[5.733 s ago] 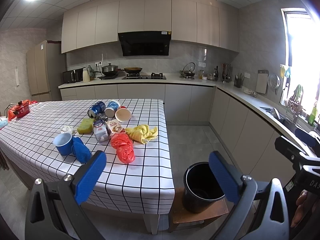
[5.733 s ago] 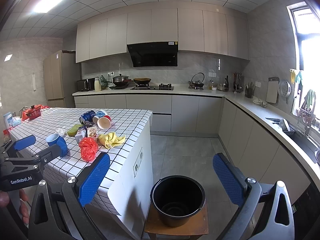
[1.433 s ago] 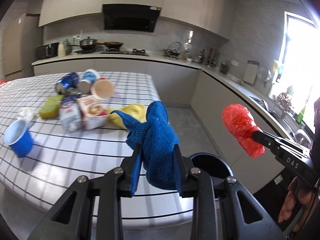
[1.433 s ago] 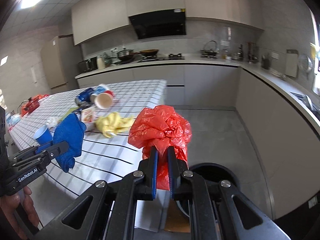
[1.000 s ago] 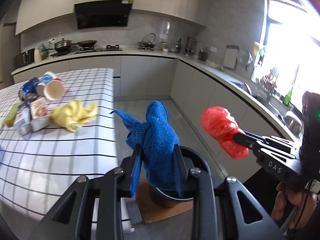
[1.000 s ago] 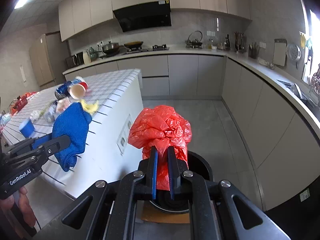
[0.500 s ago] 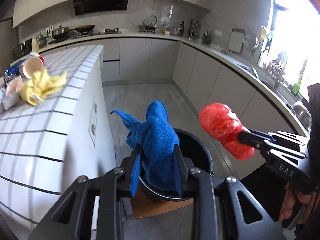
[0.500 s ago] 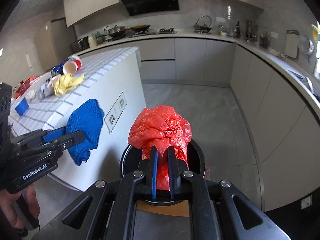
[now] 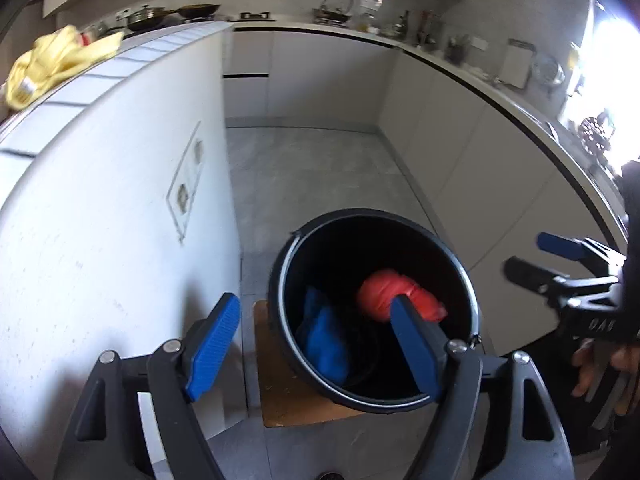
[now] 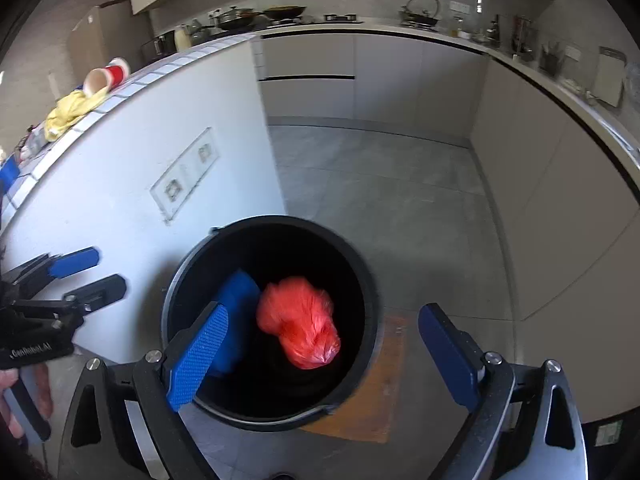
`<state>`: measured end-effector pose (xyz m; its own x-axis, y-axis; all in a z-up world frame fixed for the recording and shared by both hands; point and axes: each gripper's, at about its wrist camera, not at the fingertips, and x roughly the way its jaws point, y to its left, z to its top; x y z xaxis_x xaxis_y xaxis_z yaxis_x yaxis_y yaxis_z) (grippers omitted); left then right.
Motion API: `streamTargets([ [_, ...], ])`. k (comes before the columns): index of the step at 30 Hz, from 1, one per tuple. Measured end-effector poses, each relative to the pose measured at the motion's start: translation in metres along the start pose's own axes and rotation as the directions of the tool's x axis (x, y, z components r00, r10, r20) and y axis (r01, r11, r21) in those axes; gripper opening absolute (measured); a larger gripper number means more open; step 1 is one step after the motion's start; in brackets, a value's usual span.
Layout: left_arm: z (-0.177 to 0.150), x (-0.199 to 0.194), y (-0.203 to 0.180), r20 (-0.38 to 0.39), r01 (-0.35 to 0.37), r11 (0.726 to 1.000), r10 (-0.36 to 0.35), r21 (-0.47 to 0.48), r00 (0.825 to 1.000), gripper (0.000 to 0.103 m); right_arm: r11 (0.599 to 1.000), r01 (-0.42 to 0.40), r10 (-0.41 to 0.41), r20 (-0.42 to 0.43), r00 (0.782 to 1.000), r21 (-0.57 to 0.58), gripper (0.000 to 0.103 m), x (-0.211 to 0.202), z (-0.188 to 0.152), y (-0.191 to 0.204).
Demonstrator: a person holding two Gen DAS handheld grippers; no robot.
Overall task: Collect trash
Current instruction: 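Open both tools to drop the cloth and bag into the bin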
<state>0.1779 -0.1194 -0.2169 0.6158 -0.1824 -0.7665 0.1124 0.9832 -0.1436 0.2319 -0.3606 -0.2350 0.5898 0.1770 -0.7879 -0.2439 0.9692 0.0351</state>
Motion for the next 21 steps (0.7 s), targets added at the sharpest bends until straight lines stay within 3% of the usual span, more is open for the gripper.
streamTargets([
  [9,0.011,-0.019,-0.019,0.047,-0.038,0.999,0.038,-0.008,0.998,0.080,0.999,0.028,-0.029,0.037,0.999,0.038,0.102,-0.015,0.008,-0.003],
  [14,0.021,-0.033,-0.020,0.086,-0.063,0.998,0.064,-0.018,0.994,0.098,0.996,0.037,-0.042,0.058,0.997,0.083,0.103,-0.025,0.013,-0.010],
  [16,0.025,-0.041,-0.021,0.100,-0.067,0.998,0.069,-0.024,0.993,0.099,0.994,0.037,-0.044,0.070,0.997,0.105,0.103,-0.032,0.016,-0.011],
  [21,0.030,-0.062,-0.019,0.118,-0.069,0.997,0.071,-0.026,0.990,0.099,0.982,0.021,-0.056,0.185,0.981,0.190,0.103,-0.061,0.021,-0.013],
])
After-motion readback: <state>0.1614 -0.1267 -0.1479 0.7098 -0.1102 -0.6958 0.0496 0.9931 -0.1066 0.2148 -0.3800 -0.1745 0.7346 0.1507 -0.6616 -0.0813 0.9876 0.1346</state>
